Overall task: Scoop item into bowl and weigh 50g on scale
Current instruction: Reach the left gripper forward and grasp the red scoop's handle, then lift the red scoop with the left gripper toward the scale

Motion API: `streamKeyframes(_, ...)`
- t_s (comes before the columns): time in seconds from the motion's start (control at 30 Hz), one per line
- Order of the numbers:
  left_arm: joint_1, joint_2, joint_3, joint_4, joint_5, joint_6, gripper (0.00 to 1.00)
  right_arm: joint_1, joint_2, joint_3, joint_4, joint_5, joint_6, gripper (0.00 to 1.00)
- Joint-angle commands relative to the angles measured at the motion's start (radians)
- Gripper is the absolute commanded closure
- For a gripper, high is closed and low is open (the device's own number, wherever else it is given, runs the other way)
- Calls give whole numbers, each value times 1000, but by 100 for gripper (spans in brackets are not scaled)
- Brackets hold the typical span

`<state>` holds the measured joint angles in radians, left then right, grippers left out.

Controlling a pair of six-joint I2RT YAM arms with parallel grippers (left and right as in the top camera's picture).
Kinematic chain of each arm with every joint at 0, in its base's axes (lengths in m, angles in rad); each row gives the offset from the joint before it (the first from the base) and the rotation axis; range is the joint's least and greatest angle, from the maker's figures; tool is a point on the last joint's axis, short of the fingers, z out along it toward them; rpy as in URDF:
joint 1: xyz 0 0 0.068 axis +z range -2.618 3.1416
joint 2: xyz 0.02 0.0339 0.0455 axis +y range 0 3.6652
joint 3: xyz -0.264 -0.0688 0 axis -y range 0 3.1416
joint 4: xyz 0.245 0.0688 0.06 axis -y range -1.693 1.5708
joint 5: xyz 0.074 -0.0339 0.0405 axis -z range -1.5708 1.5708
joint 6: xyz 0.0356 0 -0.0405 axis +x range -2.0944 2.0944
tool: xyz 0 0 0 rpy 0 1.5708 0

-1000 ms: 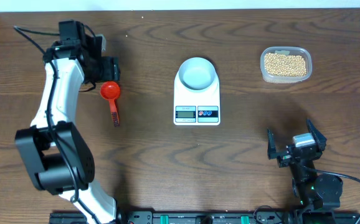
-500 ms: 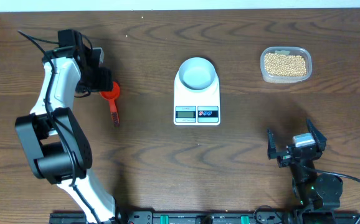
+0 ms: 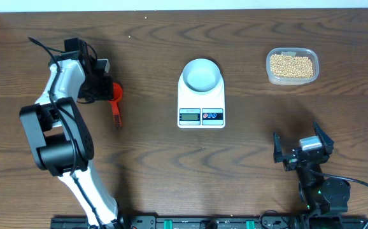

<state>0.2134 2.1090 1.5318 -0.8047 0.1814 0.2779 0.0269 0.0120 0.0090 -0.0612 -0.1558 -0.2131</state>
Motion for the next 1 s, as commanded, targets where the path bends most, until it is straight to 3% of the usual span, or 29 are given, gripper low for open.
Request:
streamKeyframes(0.0,4,33,-4,10,9,-6,68,6,-6,-3,-2,8,-9,1)
streamKeyframes(0.1,4,42,-4,21,9,-14,71,6,-6,-3,-2,8,-9,1)
streamKeyframes(0.33,4,44,-4,40,9,-58,92,6,-6,-3,-2,8,-9,1)
streamKeyframes(0.5,4,32,2,51,13,-151,92,6,-6,-3,-2,8,-9,1)
streamKeyframes(0.77,4,-105,31,71,25,-570,93,6,-6,-3,-2,8,-9,1)
streamKeyframes(0.97,4,-263,31,89,148,-946,93,6,-6,-3,-2,8,-9,1)
